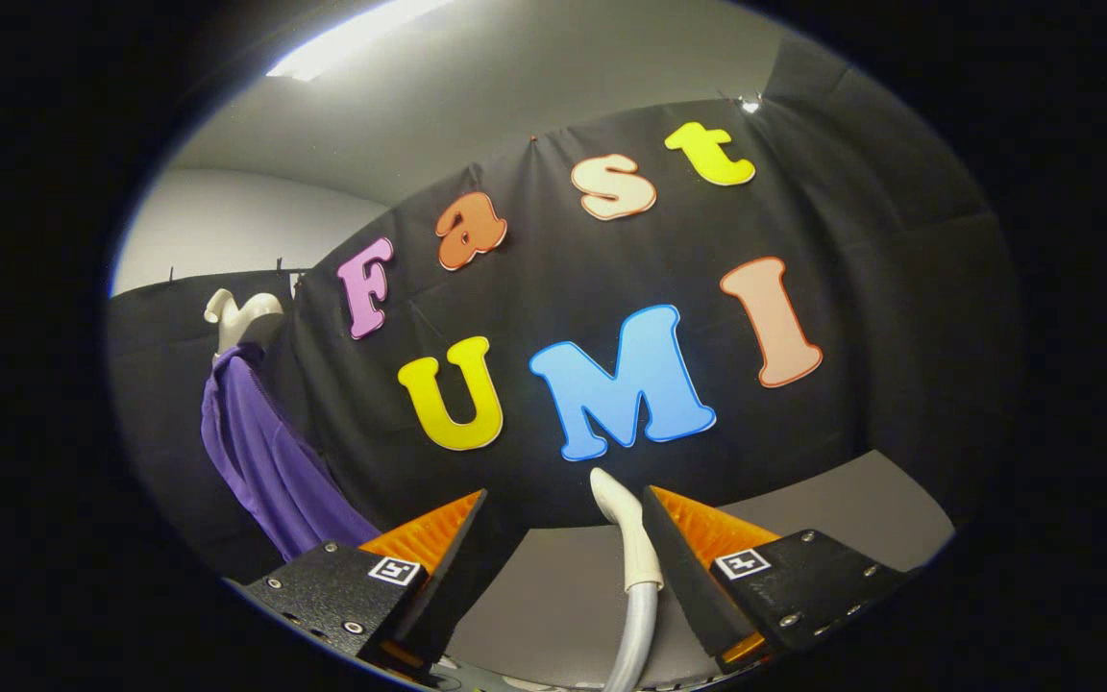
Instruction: Iron the clothes twice with a garment steamer, once on the left side and once on the right side.
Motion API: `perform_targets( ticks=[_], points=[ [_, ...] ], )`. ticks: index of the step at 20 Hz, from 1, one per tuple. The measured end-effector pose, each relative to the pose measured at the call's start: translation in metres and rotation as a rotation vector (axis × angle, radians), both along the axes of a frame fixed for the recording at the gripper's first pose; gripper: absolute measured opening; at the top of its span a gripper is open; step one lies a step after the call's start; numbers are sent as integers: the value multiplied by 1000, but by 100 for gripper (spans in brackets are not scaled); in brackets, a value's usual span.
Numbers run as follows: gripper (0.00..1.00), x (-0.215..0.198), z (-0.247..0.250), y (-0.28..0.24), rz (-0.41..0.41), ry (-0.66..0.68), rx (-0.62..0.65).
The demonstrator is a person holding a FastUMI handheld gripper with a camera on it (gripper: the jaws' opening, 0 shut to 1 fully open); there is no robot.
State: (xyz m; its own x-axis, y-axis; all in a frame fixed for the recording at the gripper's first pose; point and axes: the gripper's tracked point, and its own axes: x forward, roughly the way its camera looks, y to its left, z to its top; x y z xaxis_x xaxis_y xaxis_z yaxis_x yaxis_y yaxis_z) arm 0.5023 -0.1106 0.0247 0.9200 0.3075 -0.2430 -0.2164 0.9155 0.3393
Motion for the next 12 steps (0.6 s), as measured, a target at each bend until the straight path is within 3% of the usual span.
perform_targets(
  ticks=[12],
  points=[
    [94, 63, -100, -2, 74, 320, 76]
  ],
)
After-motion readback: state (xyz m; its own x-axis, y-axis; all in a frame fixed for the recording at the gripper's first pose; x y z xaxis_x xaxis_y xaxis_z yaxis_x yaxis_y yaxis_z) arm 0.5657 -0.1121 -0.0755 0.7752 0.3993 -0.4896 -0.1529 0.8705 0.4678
